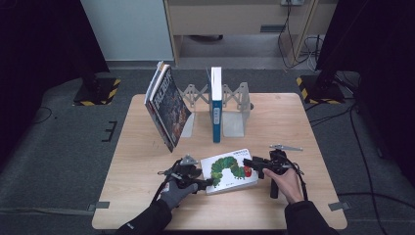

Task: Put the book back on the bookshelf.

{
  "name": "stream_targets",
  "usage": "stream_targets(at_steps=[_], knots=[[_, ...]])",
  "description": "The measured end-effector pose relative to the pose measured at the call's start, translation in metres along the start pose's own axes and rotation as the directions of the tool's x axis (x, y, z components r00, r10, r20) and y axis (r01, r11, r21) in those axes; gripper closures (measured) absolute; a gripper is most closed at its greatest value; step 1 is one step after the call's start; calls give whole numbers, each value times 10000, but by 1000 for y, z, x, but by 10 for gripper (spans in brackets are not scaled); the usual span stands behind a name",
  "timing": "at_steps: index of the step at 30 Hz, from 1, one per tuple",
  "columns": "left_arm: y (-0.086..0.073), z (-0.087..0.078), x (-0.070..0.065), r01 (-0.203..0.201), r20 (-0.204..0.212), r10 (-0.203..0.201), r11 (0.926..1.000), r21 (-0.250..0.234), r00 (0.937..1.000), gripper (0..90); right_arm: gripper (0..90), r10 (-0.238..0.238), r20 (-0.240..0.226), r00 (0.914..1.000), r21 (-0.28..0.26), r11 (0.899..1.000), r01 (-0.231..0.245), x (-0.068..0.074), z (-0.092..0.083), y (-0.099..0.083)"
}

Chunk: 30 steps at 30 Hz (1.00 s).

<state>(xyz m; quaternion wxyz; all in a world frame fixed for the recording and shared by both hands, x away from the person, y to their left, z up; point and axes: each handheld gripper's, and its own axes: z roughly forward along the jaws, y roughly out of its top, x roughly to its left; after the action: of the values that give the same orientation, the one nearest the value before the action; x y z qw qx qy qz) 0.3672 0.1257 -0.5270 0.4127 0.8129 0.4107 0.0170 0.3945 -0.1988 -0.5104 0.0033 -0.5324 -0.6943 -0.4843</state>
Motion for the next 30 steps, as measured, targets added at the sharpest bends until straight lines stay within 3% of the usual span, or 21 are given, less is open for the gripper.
stream_targets(at_steps=[3,7,16,19,23,27,30], knots=[[0,0,0,-15,23,15,10000,6,10000,282,401,-305,338,9990,472,9985,289,-2,7,-4],[0,0,-1,-34,29,33,10000,28,10000,282,402,-177,511,9985,776,9969,137,-5,13,-8],[-1,0,-3,-93,54,92,9999,87,9999,278,397,86,242,9997,503,9987,-98,-4,7,-7],[-1,0,-3,-61,84,61,10000,68,9999,275,390,177,-32,9998,141,9997,-177,-1,1,-3],[-1,-1,-2,53,184,-54,10000,53,9998,265,418,656,-709,9953,-576,9959,-698,2,-5,1],[-2,-1,-2,30,181,-31,10000,58,9998,265,408,531,-577,9969,-488,9972,-559,4,-4,1],[-2,-1,-2,53,215,-54,10000,28,9998,264,424,764,-731,9944,-286,9965,-786,3,-3,0]])
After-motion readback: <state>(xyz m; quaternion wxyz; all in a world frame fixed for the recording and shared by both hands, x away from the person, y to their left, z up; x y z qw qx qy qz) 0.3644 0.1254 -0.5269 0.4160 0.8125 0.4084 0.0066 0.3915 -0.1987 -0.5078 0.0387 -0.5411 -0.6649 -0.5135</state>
